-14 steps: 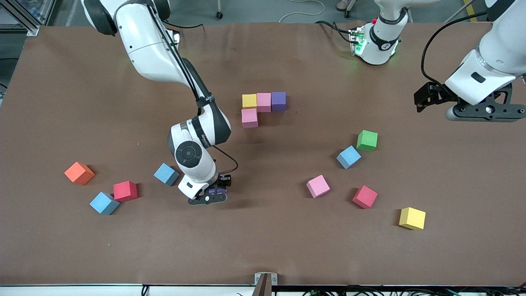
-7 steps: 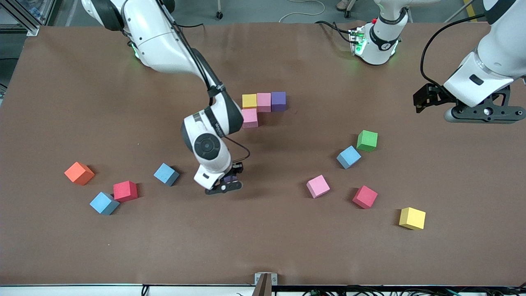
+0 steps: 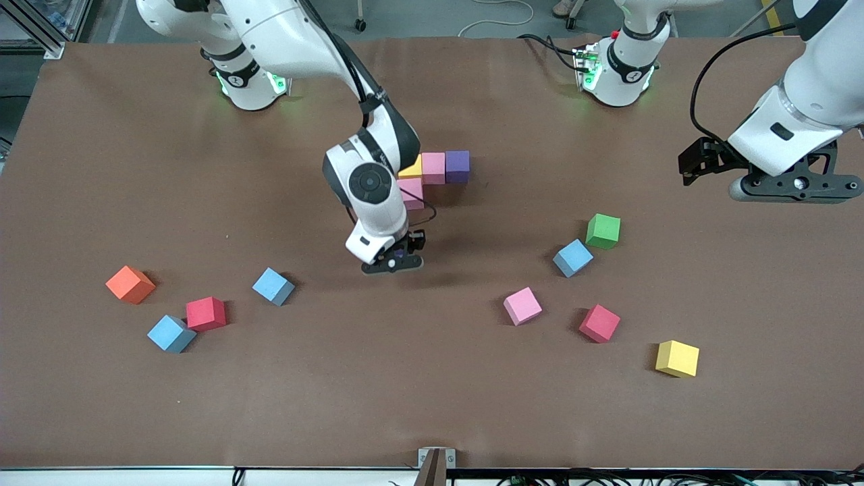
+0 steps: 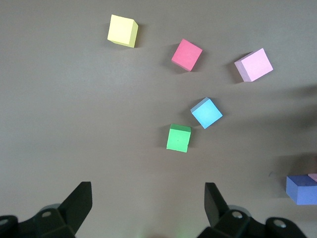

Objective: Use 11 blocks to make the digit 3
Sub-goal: 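Carry the purple cube with the right gripper to below the pink cube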

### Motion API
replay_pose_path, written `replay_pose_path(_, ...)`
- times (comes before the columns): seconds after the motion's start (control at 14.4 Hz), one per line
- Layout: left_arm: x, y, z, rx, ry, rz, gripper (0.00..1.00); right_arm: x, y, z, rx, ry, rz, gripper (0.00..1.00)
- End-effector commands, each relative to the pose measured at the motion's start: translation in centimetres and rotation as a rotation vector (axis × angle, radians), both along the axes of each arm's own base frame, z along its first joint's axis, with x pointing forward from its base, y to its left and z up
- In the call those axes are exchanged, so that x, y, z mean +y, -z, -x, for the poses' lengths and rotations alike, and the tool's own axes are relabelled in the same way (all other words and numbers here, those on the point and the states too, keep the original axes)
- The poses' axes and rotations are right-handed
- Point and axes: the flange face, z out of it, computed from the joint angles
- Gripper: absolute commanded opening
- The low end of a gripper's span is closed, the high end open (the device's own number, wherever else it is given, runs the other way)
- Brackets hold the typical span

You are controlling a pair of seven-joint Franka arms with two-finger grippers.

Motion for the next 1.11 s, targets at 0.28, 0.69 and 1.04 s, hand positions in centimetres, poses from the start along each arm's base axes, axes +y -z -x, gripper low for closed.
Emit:
replay_pose_path(0.28,0.2,-0.3,0.6,0.005,-0.006,-0.012,1.00,0.3,1.0,6.2,-0.018,0.087,-0.036,0.00)
replay_pose_path(0.69,0.2,-0.2,0.5,0.010,-0.006,-0.013,1.00,1.0,1.3,7.3,-0.009,0.127,-0.031,0.00)
replay_pose_path(1.04,0.2,-0.1,0.6,0.013,-0.006,-0.013,1.00,1.3,1.9,8.3,0.002,0.124,-0.019,0.00)
